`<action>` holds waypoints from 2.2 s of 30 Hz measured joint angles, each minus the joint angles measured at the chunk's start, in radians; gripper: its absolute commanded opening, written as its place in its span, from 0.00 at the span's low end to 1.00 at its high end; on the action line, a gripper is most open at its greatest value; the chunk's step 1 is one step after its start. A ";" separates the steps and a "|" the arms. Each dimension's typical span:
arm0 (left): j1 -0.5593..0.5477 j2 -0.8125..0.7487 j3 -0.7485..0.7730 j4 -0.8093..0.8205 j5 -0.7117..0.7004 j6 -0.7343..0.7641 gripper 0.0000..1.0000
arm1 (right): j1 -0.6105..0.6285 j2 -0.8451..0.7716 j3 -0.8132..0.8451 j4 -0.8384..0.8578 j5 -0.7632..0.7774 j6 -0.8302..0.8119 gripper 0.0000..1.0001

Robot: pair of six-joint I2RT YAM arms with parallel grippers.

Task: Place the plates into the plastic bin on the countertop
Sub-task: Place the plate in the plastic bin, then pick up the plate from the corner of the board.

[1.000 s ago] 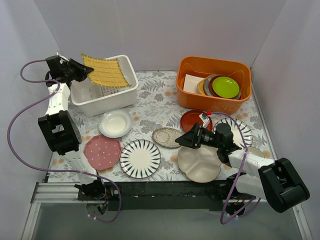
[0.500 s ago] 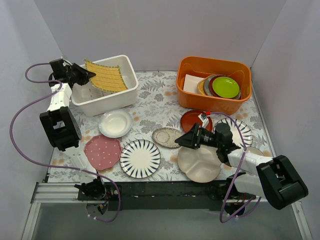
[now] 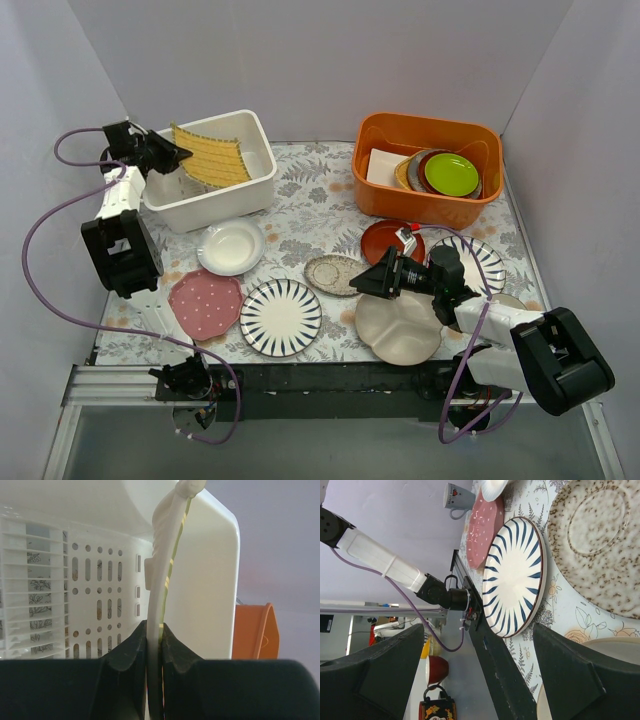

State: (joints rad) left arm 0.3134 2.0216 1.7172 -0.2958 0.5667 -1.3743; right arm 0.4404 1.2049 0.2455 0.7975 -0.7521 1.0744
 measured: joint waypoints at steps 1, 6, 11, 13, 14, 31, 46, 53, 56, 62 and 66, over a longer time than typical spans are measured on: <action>0.000 0.000 0.000 -0.004 -0.003 0.005 0.13 | 0.000 0.000 0.000 0.000 -0.001 0.000 0.96; 0.000 0.001 -0.001 -0.018 -0.001 0.019 0.31 | -0.001 0.003 0.000 0.013 -0.008 0.000 0.96; 0.003 0.020 0.001 -0.034 0.012 0.033 0.44 | -0.001 0.008 0.000 0.019 -0.011 0.001 0.96; 0.009 0.027 0.001 -0.045 0.009 0.037 0.48 | -0.001 0.009 0.000 0.021 -0.011 0.003 0.96; 0.011 0.028 0.001 -0.051 0.007 0.040 0.50 | -0.001 0.009 0.000 0.022 -0.011 0.003 0.96; 0.000 0.031 0.092 -0.274 -0.130 0.109 0.80 | -0.001 0.007 0.000 0.021 -0.010 0.011 0.96; -0.071 0.066 0.351 -0.517 -0.383 0.193 0.87 | -0.001 -0.024 0.000 0.013 -0.009 0.010 0.96; -0.085 0.066 0.356 -0.545 -0.400 0.204 0.89 | -0.001 -0.035 0.000 0.006 -0.009 0.009 0.96; -0.090 0.063 0.376 -0.562 -0.403 0.212 0.95 | -0.001 -0.041 0.000 0.003 -0.007 0.008 0.97; -0.135 0.001 0.381 -0.568 -0.401 0.240 0.98 | -0.001 -0.053 0.000 -0.021 -0.006 0.000 0.97; -0.191 -0.088 0.364 -0.562 -0.373 0.260 0.98 | -0.001 -0.063 0.000 -0.041 -0.005 -0.005 0.97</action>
State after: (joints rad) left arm 0.1223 1.9339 2.0811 -0.8574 0.1932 -1.1145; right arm 0.4397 1.1419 0.2459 0.7567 -0.7567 1.0698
